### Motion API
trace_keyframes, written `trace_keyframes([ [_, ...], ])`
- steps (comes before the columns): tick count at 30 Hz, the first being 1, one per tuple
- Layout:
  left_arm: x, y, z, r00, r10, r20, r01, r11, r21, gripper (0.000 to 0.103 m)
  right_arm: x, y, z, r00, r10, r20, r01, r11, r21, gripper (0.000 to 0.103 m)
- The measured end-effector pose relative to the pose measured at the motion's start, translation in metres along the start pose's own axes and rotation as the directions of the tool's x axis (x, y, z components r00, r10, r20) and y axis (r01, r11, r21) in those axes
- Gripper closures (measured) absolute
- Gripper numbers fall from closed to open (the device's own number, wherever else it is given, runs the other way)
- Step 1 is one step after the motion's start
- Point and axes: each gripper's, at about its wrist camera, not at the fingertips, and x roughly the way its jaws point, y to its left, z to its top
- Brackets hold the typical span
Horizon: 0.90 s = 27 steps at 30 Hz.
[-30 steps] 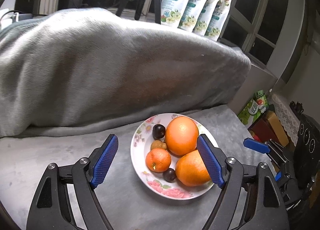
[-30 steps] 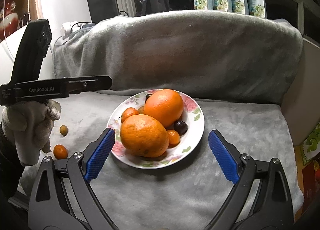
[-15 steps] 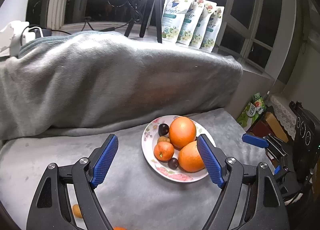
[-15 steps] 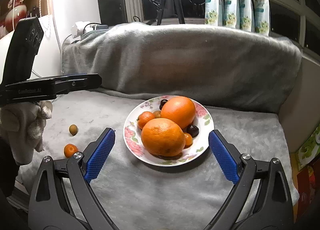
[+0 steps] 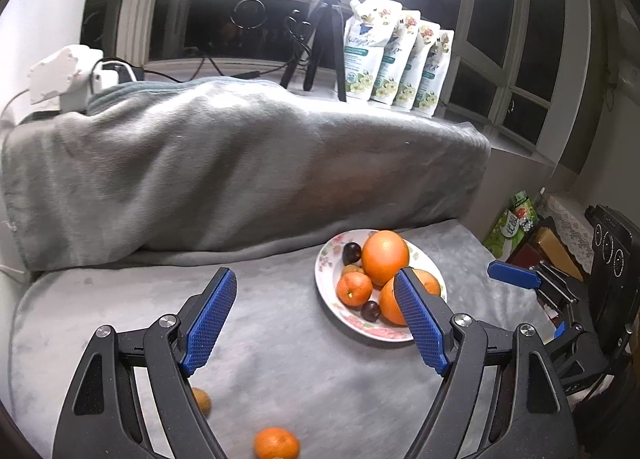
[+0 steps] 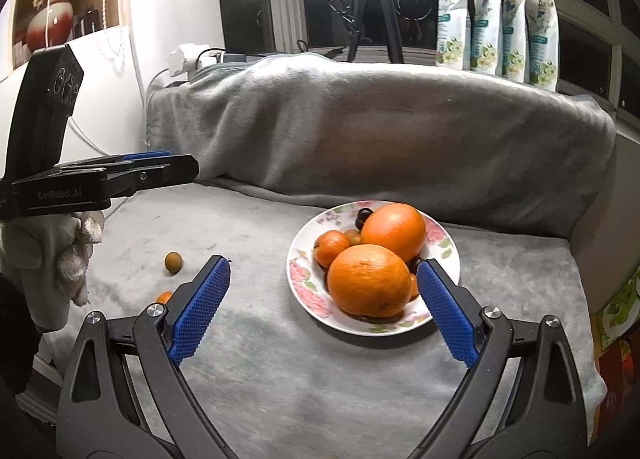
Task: Organize fruits
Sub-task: 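Move both open grippers back toward the remaining brown fruit and tangerine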
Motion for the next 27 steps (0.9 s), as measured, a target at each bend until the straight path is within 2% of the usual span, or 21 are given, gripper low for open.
trace_keyframes([
  [7, -0.017, 0.01, -0.01, 0.999, 0.028, 0.025, -0.028, 1.0, -0.005, 0.022, 0.006, 0.01, 0.002, 1.0, 0.02, -0.011, -0.02, 1.0, 0.001, 0.007],
  [12, -0.028, 0.016, -0.022, 0.997, 0.073, 0.039, -0.074, 0.997, 0.009, 0.022, 0.01, 0.018, 0.001, 0.999, 0.037, -0.031, -0.038, 0.999, -0.01, 0.007],
  [20, -0.04, 0.043, -0.049, 0.994, 0.11, 0.019, -0.11, 0.993, -0.031, 0.022, 0.014, 0.039, -0.004, 0.994, 0.095, -0.054, -0.096, 0.995, -0.029, 0.007],
  [23, -0.041, 0.058, -0.061, 0.993, 0.113, -0.011, -0.114, 0.992, -0.06, 0.032, 0.015, 0.049, -0.006, 0.99, 0.132, -0.053, -0.134, 0.991, -0.03, 0.007],
  [27, -0.043, 0.07, -0.079, 0.992, 0.12, -0.047, -0.124, 0.989, -0.082, 0.035, 0.021, 0.063, -0.008, 0.982, 0.177, -0.065, -0.18, 0.983, -0.041, 0.007],
])
